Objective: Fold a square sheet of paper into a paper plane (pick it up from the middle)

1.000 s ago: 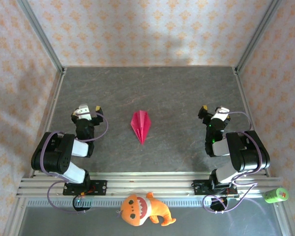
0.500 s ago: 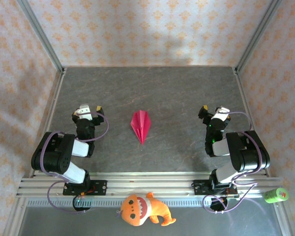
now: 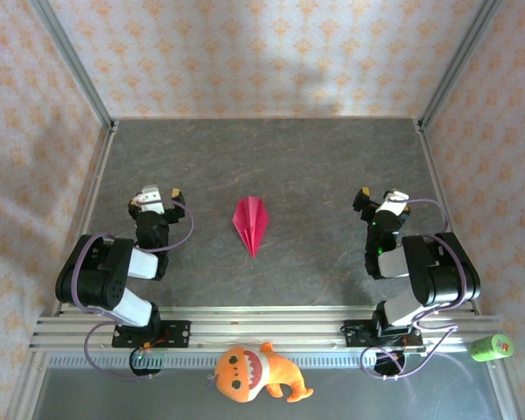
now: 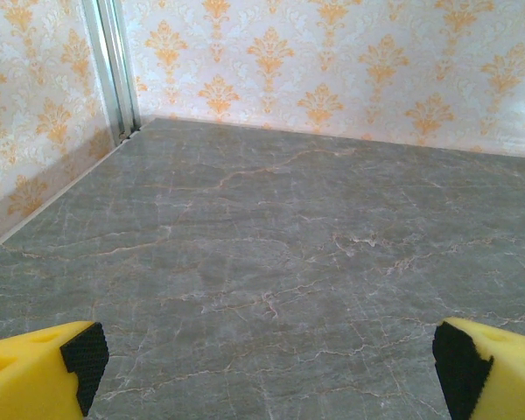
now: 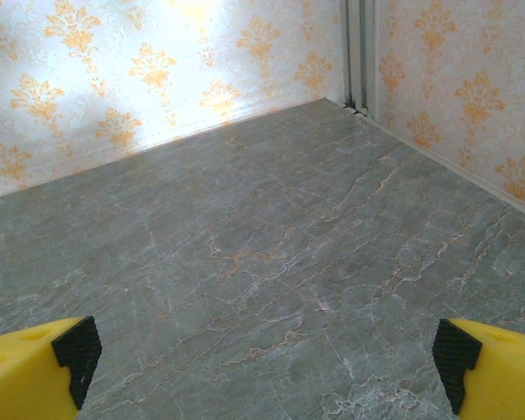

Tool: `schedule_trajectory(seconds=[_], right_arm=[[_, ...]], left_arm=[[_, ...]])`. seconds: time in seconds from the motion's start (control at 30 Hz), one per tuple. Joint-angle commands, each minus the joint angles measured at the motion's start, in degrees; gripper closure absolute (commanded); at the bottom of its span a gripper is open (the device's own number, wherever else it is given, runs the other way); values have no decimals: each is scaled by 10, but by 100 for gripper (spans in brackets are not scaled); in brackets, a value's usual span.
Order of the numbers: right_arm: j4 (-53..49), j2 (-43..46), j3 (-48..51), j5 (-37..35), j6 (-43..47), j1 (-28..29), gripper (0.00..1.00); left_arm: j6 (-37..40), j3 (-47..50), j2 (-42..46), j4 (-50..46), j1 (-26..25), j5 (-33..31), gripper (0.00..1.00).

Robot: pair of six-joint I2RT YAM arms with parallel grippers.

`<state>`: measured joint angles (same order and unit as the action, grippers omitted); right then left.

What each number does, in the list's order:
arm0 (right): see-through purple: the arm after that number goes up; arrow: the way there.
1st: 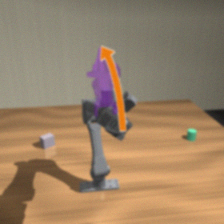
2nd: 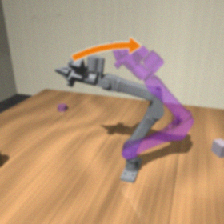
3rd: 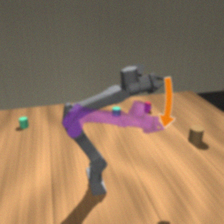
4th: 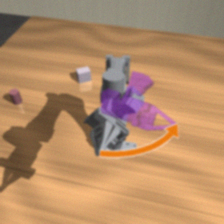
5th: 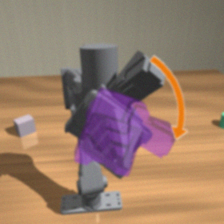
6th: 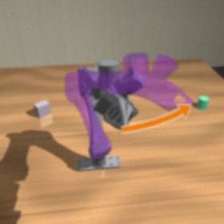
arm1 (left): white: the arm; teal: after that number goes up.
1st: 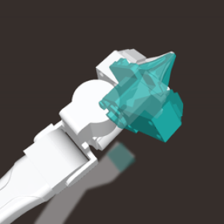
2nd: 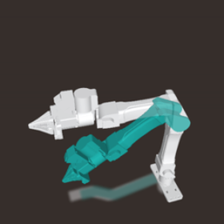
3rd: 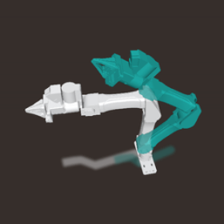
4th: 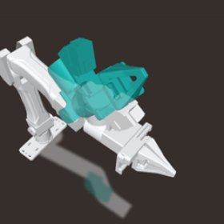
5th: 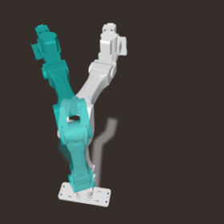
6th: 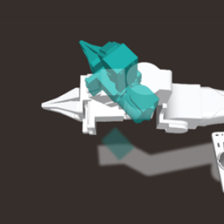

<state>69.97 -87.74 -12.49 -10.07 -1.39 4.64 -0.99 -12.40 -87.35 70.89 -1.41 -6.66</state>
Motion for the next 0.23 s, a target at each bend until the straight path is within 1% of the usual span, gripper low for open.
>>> schedule_trajectory(seconds=[0.0, 0.2], right_arm=[[24, 2, -2, -15, -2, -5, 0], [24, 3, -2, -14, -1, -5, 0]], left_arm=[[7, -12, 4, -2, -3, -7, 1], [7, -12, 4, -1, -3, -7, 1]])
